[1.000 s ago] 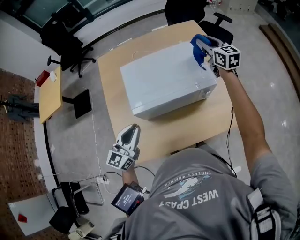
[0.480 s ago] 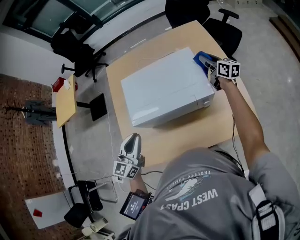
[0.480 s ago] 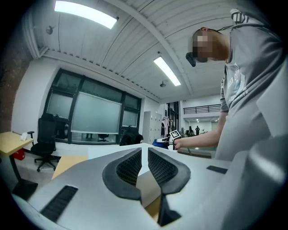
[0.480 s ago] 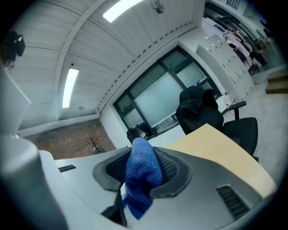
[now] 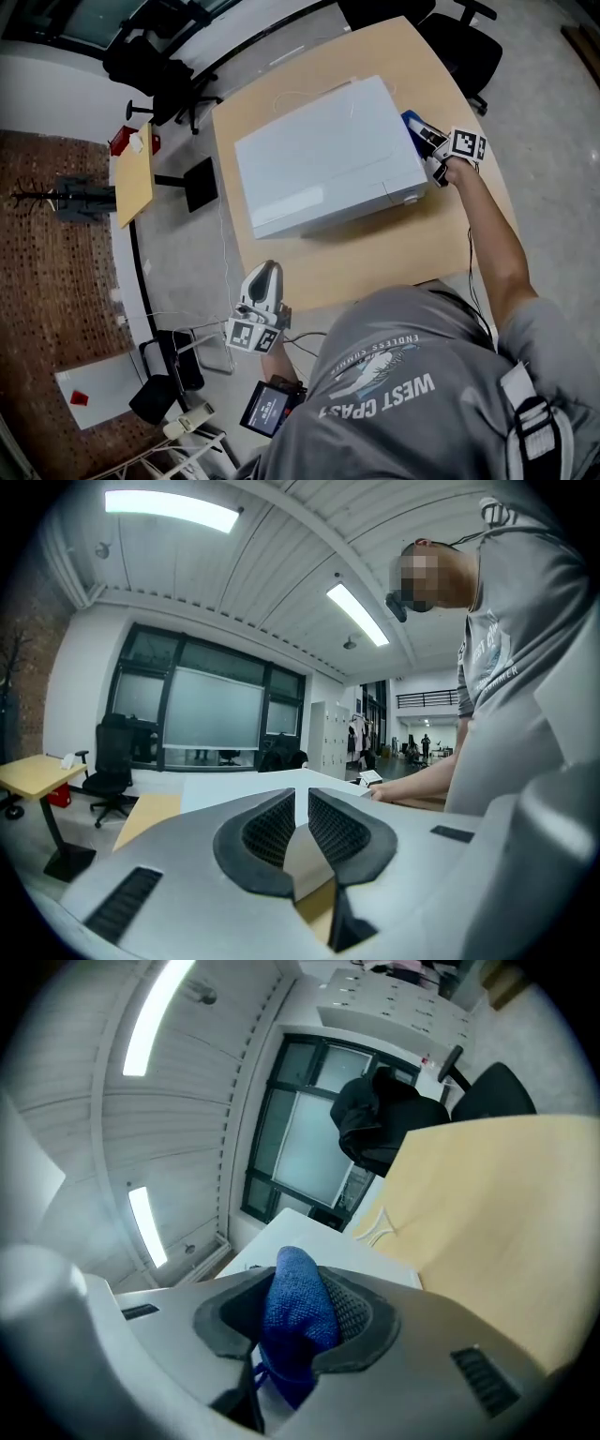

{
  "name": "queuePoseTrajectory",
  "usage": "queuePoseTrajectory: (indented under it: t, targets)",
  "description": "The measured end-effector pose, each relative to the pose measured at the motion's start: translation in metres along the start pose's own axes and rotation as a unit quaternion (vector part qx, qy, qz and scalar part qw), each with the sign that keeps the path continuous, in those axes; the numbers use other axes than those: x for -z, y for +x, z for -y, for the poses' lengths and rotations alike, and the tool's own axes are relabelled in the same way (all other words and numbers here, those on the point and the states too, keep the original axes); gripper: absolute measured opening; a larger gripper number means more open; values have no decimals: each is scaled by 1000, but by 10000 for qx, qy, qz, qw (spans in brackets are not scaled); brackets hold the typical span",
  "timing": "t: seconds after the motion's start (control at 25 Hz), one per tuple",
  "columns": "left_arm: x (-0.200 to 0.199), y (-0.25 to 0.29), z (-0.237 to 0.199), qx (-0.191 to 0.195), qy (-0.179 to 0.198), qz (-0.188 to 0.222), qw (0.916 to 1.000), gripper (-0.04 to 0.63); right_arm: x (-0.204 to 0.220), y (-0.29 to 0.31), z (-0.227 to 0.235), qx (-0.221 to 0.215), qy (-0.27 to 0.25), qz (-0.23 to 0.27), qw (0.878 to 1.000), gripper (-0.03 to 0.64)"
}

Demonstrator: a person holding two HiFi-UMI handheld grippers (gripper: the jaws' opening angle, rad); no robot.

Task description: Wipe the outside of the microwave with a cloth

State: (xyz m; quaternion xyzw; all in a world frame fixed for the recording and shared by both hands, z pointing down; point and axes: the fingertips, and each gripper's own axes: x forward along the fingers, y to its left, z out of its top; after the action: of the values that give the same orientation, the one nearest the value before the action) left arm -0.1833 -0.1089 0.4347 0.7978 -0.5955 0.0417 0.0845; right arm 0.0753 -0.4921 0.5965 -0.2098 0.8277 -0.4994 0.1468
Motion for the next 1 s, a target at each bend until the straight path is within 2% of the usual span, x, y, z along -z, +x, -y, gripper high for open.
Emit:
queuePoseTrajectory:
  t: [0.48,1.0]
  targets:
    - [9,0,12,-272,-61,-151,9995,58,72,-18,108,831,950,-530,9906,129]
    - [10,13,20,-137,-28,-195,9997,58,83,-17,131,1072,1214,-638,9847,129]
